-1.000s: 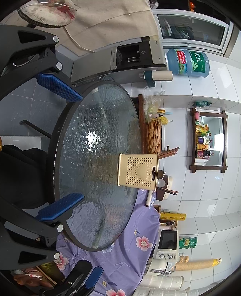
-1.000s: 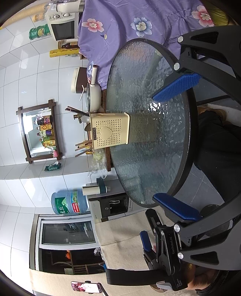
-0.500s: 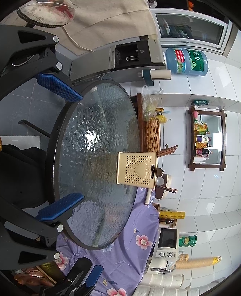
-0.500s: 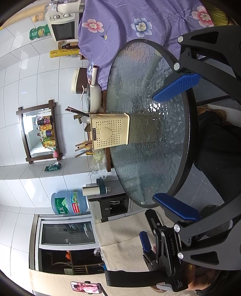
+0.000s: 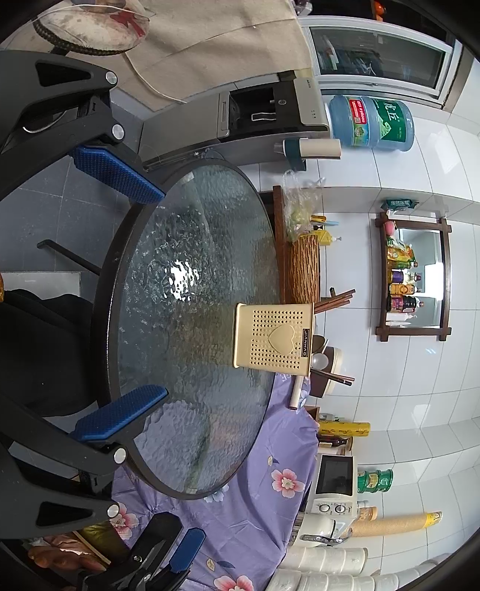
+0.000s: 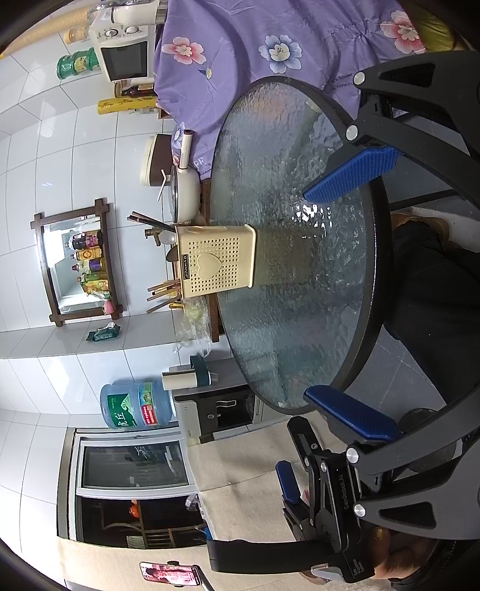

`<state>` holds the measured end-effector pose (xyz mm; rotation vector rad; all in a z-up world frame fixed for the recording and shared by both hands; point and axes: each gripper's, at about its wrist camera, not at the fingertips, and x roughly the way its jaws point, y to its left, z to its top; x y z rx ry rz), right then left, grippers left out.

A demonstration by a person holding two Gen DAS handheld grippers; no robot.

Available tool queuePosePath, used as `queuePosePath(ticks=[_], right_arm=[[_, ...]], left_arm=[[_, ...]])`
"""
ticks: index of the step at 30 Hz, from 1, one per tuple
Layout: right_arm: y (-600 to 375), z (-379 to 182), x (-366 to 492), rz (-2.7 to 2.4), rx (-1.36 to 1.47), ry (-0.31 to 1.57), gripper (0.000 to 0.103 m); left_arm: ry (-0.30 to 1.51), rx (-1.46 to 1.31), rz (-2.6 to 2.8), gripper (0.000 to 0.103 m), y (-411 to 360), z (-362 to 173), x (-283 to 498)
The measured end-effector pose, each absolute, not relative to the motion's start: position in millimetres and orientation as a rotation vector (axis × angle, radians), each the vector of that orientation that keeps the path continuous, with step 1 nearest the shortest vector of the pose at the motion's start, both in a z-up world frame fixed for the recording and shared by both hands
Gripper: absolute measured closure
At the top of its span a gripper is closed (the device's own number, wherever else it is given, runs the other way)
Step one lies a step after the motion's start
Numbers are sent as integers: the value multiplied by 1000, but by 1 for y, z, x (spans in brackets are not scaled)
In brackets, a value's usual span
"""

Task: Organize utensils

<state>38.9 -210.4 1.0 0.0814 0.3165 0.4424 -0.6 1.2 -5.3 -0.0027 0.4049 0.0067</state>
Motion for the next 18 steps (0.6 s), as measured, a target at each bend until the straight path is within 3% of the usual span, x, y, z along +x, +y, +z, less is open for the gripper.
queuePosePath(ticks=[18], right_arm=[[-211, 0, 38, 442, 82, 321, 6]], left_arm=[[408, -13, 1, 6, 4, -6, 0]])
